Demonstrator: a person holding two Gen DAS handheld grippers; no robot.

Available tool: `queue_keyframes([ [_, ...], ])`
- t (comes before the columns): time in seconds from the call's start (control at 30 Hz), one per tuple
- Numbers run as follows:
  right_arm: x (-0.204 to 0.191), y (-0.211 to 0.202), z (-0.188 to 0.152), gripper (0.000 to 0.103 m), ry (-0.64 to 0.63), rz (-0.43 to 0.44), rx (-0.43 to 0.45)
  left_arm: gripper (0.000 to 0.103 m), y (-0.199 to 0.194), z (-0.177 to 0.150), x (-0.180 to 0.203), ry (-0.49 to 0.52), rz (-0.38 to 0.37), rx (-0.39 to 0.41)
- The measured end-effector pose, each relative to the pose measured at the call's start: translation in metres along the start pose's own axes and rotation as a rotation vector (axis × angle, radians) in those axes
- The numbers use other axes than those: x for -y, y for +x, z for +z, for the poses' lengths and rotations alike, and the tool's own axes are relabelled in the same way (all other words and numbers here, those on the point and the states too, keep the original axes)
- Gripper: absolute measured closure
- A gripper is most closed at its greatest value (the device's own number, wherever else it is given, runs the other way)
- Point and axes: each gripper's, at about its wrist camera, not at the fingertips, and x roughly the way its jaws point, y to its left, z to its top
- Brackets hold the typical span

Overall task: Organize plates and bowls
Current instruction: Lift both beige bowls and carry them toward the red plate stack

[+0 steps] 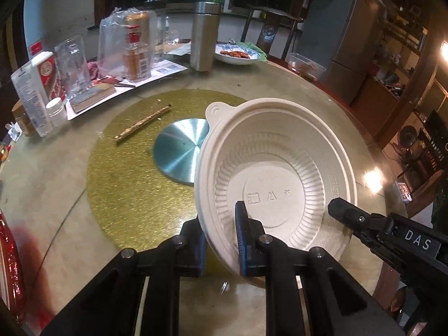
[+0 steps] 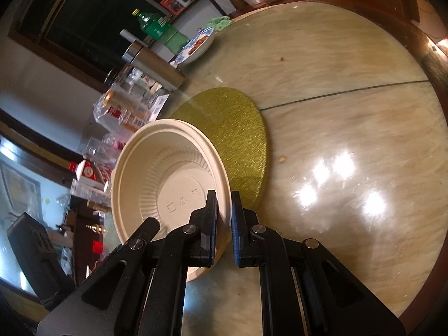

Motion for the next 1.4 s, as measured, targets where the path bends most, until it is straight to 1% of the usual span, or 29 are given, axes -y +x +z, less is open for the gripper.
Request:
queue_keyframes([
  [0.3,-0.019,-0.004,-0.019,0.094,-0.030,-0.009,-0.008,0.086,-0.014,-0.011,-0.018,-0.013,0.000,0.010],
  [0.5,-0.034,-0.011,-0.037,0.094,-0.057,-0.014,-0.005,0.086,-0.033,-0.023,-0.030,-0.023,-0.008,0.030],
  [0.87,-0.055,-0.021,-0.077,0.094,-0.083,-0.026,-0.005,0.087,-0.060,-0.050,-0.058,-0.038,-0.053,0.043],
  [1.1,-0.078,-0.027,-0.101,0.094,-0.121,-0.032,0.011,0.087,-0.081,-0.061,-0.081,-0.053,-0.067,0.073],
  [1.4,-0.112,-0.031,-0.126,0.094,-0.175,-0.014,0.014,0.087,-0.110,-0.073,-0.112,-0.085,-0.079,0.126],
])
